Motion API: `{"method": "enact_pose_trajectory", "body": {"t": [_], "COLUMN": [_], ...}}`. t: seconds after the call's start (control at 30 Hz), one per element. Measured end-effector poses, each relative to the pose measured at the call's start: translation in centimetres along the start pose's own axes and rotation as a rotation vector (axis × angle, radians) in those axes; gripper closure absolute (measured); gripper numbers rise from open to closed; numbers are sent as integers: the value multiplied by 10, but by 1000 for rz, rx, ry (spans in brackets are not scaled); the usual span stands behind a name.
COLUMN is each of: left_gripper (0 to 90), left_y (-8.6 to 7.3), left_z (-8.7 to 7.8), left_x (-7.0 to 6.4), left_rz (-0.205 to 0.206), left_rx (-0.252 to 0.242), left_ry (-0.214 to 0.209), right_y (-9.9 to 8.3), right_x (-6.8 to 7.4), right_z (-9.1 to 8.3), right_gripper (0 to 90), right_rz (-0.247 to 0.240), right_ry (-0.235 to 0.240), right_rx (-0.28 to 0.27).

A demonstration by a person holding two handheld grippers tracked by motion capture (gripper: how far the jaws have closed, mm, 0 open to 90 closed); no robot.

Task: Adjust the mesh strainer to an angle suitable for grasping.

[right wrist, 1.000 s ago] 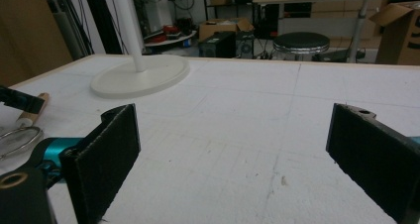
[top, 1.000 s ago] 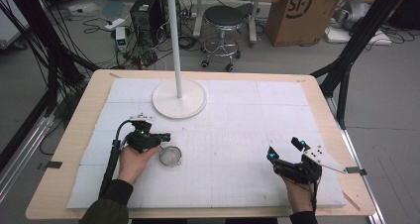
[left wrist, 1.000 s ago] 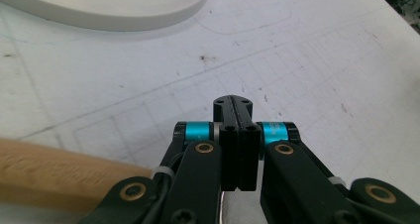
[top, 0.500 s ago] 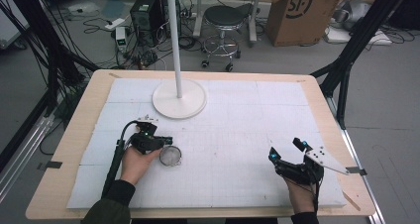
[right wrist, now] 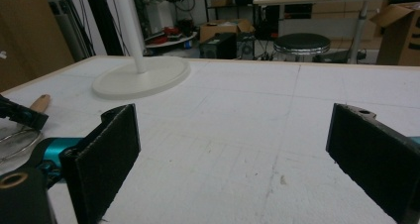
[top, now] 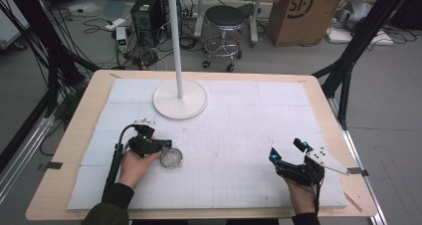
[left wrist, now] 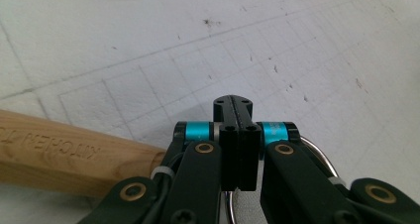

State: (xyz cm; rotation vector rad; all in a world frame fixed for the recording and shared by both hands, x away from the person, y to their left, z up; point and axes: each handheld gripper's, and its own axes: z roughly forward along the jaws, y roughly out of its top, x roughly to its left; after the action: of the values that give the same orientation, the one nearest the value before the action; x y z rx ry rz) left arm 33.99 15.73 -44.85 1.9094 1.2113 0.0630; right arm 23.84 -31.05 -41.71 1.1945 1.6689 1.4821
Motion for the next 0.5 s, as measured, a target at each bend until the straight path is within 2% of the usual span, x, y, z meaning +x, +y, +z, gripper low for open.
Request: {"method": "enact_pose_trajectory", "body": {"t": [0.07, 0.1, 0.23, 0.33, 0.5], "left_gripper": [900, 900, 900, 900, 900], "left_y": [-1, -1, -2, -6, -21], "left_z": [4, 3, 2, -3, -16], "left_x": [-5, -7, -3, -5, -9], "left_rz": [56, 66, 34, 54, 44], "left_rx": [29, 33, 35, 66, 79], "left_ry": [46, 58, 15, -5, -63], "right_y": [0, 0, 0, 0, 0], "right_x": [1, 1, 1, -1, -1], "right_z": [0, 1, 0, 0, 1], "right_gripper": [55, 55, 55, 55, 55], "right_rz": [0, 0, 3, 8, 9], "right_ry": [2, 3, 4, 1, 2], "right_rx": [1, 0, 0, 0, -1]}}
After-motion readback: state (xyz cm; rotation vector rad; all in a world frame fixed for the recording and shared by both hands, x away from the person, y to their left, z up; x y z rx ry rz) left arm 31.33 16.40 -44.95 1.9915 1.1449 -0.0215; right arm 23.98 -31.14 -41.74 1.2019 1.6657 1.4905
